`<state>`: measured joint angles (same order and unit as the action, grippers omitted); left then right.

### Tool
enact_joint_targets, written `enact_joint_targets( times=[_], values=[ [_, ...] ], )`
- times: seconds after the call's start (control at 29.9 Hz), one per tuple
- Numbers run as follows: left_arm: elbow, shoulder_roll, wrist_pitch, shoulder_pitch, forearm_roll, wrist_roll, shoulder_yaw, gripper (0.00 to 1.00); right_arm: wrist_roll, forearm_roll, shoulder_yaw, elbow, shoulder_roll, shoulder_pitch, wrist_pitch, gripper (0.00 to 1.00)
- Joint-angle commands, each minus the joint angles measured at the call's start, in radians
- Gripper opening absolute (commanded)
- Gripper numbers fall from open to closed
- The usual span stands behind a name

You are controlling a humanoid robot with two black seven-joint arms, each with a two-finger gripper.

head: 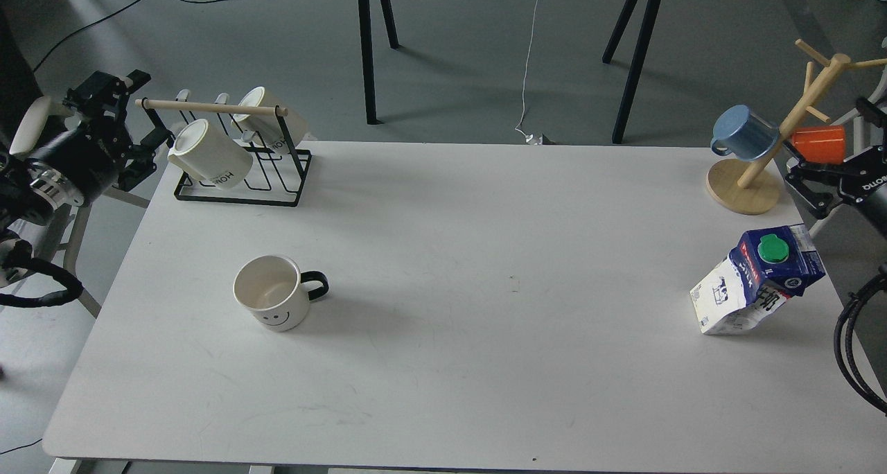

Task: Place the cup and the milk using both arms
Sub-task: 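Move the left gripper toward the white mug with black handle, then hook the left gripper into the white mug's rim and grasp it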

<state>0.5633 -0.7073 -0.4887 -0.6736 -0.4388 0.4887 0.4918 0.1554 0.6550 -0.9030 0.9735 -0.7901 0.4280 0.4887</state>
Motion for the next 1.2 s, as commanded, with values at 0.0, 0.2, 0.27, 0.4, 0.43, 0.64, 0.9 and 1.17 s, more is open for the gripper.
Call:
enact_joint_targets(
  times=[0.0,0.2,0.27,0.4,0.43,0.64,0.9,1.17],
  values=[
    [0.000,-0.003,0.000,-0.003,-0.037,0.000,-0.013,1.00,0.000,0.002,-0.010,0.005,0.000,-0.002,0.000,0.94],
    [0.012,-0.063,0.000,-0.158,-0.471,0.000,-0.013,1.00,0.000,0.002,-0.017,0.005,0.000,-0.003,0.000,0.94],
    [0.035,-0.077,0.000,-0.190,-0.692,0.000,-0.012,1.00,0.000,0.002,-0.017,0.004,0.000,-0.005,0.000,0.94],
    [0.192,-0.125,0.000,-0.208,-1.053,0.000,-0.015,1.00,0.000,0.002,-0.014,-0.001,0.002,-0.011,0.000,0.94],
    [0.243,-0.153,0.000,-0.202,-1.101,0.000,-0.015,1.00,0.000,0.002,-0.011,-0.001,0.000,-0.012,0.000,0.94],
    [0.421,-0.192,0.000,-0.162,-1.336,0.000,-0.104,1.00,0.000,0.002,-0.010,-0.002,0.002,-0.029,0.000,0.94],
    [0.418,-0.118,0.137,-0.054,-1.469,0.000,-0.131,0.99,0.000,0.002,-0.010,-0.002,0.002,-0.031,0.000,0.94],
    [0.372,-0.054,0.142,-0.021,-1.469,0.000,-0.130,0.99,0.000,0.002,-0.008,-0.002,0.015,-0.031,0.000,0.94]
  ],
)
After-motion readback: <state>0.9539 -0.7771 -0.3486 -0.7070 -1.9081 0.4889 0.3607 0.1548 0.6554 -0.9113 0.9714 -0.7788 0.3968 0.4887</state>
